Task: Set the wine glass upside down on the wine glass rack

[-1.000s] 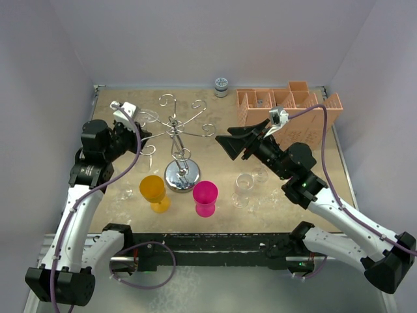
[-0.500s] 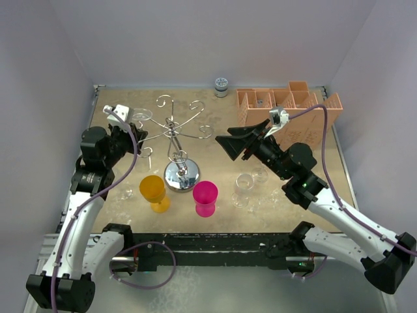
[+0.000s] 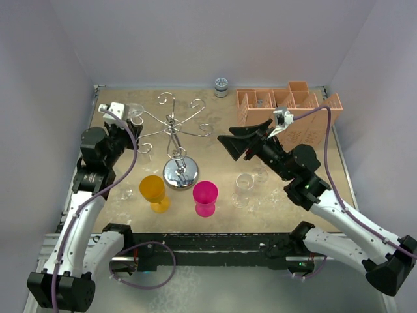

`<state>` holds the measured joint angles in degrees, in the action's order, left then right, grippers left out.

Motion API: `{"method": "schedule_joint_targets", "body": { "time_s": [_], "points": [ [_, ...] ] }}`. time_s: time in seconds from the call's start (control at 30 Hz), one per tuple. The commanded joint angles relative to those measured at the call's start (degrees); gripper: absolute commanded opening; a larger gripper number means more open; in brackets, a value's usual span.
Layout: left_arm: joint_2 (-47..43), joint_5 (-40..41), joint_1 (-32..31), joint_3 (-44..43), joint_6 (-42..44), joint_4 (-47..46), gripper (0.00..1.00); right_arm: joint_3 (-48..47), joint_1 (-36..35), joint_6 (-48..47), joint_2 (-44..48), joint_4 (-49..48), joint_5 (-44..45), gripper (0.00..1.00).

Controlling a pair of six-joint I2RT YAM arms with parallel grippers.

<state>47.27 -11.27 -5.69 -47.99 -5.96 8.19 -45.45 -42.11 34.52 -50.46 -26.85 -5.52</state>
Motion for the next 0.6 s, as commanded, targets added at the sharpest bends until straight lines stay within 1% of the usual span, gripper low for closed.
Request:
{"method": "schedule_joint_targets", "body": {
  "time_s": [0.0, 0.3, 0.57],
  "points": [
    [-0.76, 1.90, 0.10, -1.78, 0.41, -4.80, 0.00, -1.96, -0.23, 0.71, 1.20, -3.19, 0.52, 0.70],
    [-7.20, -0.34, 0.17, 2.11, 2.21, -1.72, 0.00, -1.94, -0.21, 1.06, 1.17, -3.30, 0.62, 0.69],
    [-7.40, -1.55, 0.16, 3.64, 3.73, 0.74, 0.01, -2.37, -0.21, 0.94, 0.76, -3.21, 1.33, 0.69]
  ]
}}
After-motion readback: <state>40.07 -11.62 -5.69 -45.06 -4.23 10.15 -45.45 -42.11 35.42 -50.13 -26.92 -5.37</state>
